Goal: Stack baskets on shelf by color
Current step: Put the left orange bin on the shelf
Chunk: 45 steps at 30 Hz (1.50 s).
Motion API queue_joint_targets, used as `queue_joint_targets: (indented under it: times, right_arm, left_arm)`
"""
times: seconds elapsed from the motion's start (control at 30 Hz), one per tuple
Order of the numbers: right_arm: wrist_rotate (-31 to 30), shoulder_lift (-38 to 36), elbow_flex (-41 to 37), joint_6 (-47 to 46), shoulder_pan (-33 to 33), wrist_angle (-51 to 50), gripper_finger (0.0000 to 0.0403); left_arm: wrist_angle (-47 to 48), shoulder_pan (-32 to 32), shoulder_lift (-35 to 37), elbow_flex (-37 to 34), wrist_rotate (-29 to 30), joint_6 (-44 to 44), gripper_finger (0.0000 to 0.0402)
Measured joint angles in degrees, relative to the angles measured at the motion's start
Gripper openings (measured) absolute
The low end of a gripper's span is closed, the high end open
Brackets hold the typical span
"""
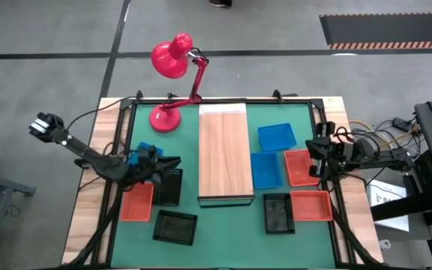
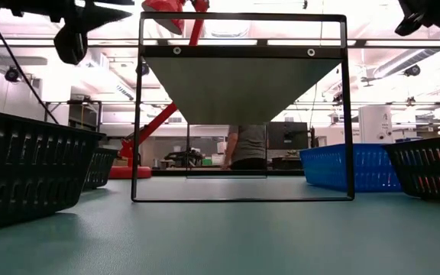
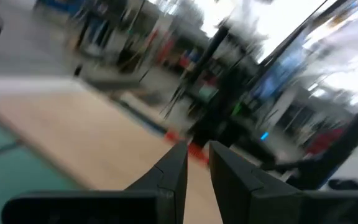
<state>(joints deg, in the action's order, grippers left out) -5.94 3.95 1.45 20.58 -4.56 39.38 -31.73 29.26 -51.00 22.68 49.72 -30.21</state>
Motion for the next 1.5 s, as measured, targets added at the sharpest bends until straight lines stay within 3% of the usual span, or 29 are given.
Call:
queue_joint_targets:
  times: [0.3, 0.47, 0.57, 0.63, 1.0, 1.2, 1.5]
  right_arm:
    - [0.1, 0.0, 0.0, -2.1, 0.0, -0.1, 0.0009]
    - [-0.1, 0.0, 0.0, 1.6, 0.0, 0.0, 0.0009]
    - [-0.1, 0.0, 0.0, 3.1, 0.0, 0.4, 0.0009]
    - [-0.1, 0.0, 0.0, 3.3, 0.0, 0.4, 0.0009]
    - [-0.1, 0.1, 0.0, 2.5, 0.0, 0.3, 0.0009]
    - [-0.1, 0.3, 0.0, 2.5, 0.0, 0.0, 0.0009]
    - [-0.2, 0.3, 0.0, 2.3, 0.0, -0.1, 0.0009]
  left_arm:
    - [64.1, 0.0, -1.3, 17.5, -2.4, -42.0, 0.0051]
    - [93.7, -0.3, -4.9, 23.6, -15.7, -66.3, 0.0051]
    - [105.4, -1.2, -7.7, 24.5, -24.6, -75.3, 0.0051]
    - [107.7, -1.6, -8.8, 24.6, -26.7, -77.2, 0.0051]
    - [105.9, -6.2, -9.8, 24.1, -26.1, -76.3, 0.0052]
    - [102.1, -12.6, -11.0, 23.7, -24.5, -66.7, 0.0074]
    - [97.9, -21.6, -14.4, 23.7, -26.5, -50.9, 0.0148]
